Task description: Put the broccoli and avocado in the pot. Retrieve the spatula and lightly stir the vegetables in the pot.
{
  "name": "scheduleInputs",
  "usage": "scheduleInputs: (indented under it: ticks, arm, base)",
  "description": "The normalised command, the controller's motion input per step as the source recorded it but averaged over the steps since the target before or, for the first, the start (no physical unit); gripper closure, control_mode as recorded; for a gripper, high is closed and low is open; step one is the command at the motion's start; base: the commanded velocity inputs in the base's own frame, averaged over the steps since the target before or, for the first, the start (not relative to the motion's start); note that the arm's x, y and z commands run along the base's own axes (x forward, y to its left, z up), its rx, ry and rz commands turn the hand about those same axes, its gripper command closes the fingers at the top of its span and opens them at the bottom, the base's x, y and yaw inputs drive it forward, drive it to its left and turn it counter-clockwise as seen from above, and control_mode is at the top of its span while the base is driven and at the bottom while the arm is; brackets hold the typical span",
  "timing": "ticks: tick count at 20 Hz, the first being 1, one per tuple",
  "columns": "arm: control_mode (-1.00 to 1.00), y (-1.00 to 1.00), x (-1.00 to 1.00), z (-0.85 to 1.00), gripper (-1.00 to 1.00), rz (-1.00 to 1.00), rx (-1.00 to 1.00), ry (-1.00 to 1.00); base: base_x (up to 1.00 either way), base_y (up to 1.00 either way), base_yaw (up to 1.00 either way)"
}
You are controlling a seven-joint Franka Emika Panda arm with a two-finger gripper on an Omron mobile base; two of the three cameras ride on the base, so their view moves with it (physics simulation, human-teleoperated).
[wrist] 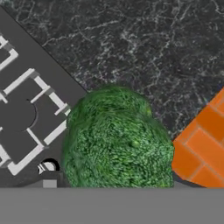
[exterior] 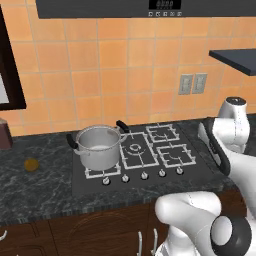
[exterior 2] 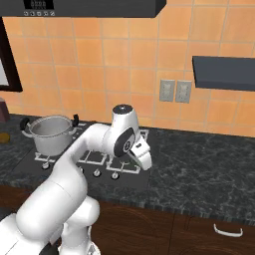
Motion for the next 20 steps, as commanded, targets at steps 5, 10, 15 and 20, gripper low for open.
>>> scheduleInputs:
  ticks: [5, 10, 15, 20]
  arm:
    - [-1.00, 0.04, 0.00, 0.07, 1.00, 0.02, -0.01, 0.02]
    - [-1.00, 0.55, 0.06, 0.83, 1.00, 0.25, 0.01, 0.17]
    - [-1.00, 0.75, 0.00, 1.00, 1.00, 0.33, 0.00, 0.17]
    - [-1.00, 0.85, -0.03, 0.74, 1.00, 0.37, -0.02, 0.03]
  base:
    - [0.00, 0.00, 0.00]
    - [0.00, 0.00, 0.00]
    - [0.00, 0.00, 0.00]
    - [0.00, 0.00, 0.00]
